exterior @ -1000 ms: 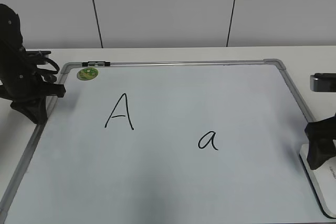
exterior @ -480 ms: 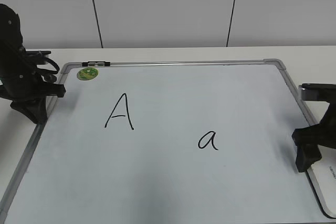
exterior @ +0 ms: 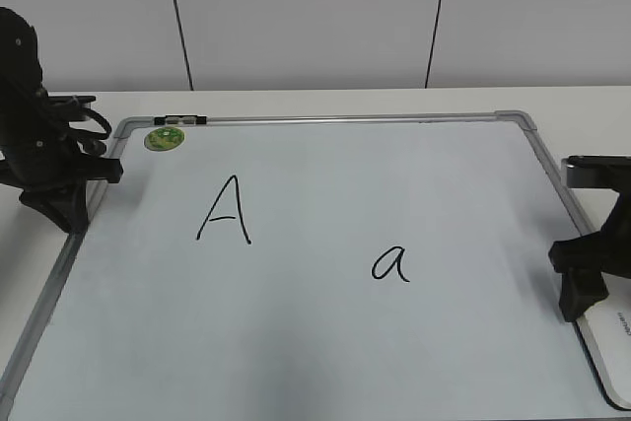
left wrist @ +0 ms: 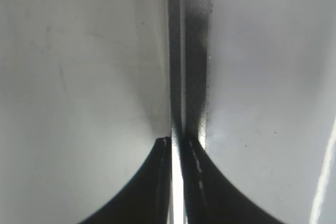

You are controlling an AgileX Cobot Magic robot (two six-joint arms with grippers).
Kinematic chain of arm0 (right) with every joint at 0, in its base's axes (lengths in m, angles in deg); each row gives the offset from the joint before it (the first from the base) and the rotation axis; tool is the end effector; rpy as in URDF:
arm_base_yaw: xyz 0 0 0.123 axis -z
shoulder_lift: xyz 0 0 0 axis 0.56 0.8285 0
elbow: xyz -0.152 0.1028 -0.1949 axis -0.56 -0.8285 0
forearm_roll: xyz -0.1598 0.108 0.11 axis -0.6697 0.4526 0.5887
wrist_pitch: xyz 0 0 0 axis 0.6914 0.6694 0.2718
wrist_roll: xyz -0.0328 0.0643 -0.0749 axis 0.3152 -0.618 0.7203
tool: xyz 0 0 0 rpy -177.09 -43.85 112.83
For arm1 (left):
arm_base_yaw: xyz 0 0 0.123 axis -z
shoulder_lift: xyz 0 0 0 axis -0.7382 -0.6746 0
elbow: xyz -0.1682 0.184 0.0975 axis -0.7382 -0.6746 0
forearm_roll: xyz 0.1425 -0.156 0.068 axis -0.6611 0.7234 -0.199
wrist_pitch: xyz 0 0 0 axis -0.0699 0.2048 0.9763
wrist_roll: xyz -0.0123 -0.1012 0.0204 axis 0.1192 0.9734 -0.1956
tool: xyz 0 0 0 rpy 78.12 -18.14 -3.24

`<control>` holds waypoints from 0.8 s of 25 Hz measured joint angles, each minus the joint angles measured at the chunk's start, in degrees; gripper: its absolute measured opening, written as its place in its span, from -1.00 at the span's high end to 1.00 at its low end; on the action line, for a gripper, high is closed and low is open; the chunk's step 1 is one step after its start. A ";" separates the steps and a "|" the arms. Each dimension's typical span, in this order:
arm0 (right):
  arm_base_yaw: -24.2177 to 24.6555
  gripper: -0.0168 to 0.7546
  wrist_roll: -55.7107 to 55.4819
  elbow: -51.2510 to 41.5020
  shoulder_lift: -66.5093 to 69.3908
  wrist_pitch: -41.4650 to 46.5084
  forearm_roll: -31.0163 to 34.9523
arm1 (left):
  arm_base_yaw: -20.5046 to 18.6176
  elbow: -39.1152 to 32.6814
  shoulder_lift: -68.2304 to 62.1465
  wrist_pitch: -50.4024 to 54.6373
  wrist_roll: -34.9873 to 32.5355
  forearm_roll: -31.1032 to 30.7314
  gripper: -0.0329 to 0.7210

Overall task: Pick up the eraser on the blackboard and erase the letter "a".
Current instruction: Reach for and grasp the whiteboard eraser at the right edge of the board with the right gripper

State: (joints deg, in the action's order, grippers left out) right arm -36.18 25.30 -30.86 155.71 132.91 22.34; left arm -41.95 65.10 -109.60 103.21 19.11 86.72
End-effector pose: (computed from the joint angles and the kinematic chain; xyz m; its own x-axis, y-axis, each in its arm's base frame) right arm 0.2669 0.0135 0.1408 -0.9999 0.0089 -0.0098 0.0085 0.9994 0.0346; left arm 0.3756 -0.0395 0.1217 -0.9991 -0.0237 -0.0344 -0.0228 0.9993 -0.0284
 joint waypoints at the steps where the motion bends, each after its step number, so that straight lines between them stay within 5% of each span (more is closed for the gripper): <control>1: 0.00 -0.59 0.00 0.00 0.00 0.39 -0.16 | 0.00 0.00 0.00 0.00 0.00 0.00 0.83; 20: 0.00 -0.56 -0.62 -1.20 0.00 1.19 -0.27 | 0.00 0.00 0.00 0.00 0.00 0.00 0.83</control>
State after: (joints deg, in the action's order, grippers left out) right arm -36.18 24.67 -32.07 155.71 134.10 22.07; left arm -41.95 65.10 -109.60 103.21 19.11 86.72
